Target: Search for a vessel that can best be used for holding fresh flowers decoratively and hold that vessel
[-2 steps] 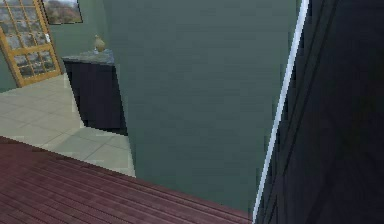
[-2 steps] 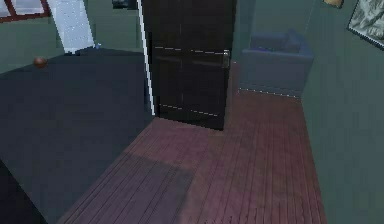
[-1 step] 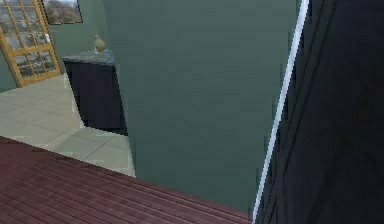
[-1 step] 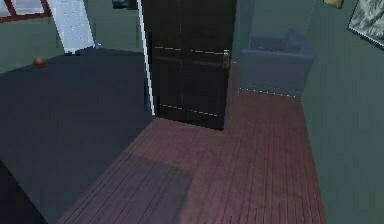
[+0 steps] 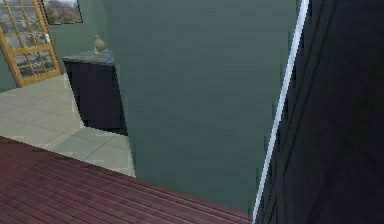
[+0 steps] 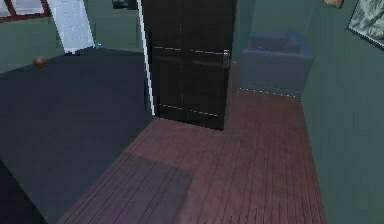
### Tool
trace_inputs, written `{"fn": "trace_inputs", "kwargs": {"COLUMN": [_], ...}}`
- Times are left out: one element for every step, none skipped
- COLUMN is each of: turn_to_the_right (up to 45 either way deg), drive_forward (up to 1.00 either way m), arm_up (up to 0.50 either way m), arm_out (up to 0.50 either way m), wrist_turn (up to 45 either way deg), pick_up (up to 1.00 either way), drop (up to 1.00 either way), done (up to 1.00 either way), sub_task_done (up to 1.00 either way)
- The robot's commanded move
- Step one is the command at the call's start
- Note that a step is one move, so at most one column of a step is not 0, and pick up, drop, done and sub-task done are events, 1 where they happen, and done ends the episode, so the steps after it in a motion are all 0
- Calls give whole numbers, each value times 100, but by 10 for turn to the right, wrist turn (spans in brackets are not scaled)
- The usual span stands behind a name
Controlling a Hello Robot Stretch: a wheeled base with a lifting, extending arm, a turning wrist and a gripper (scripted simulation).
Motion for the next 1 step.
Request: {"fn": "trace_inputs", "kwargs": {"turn_to_the_right": [-360], "drive_forward": [0], "arm_up": [0], "arm_out": [0], "wrist_turn": [0], "pick_up": [0], "drop": [0], "done": [0], "sub_task_done": [0]}}
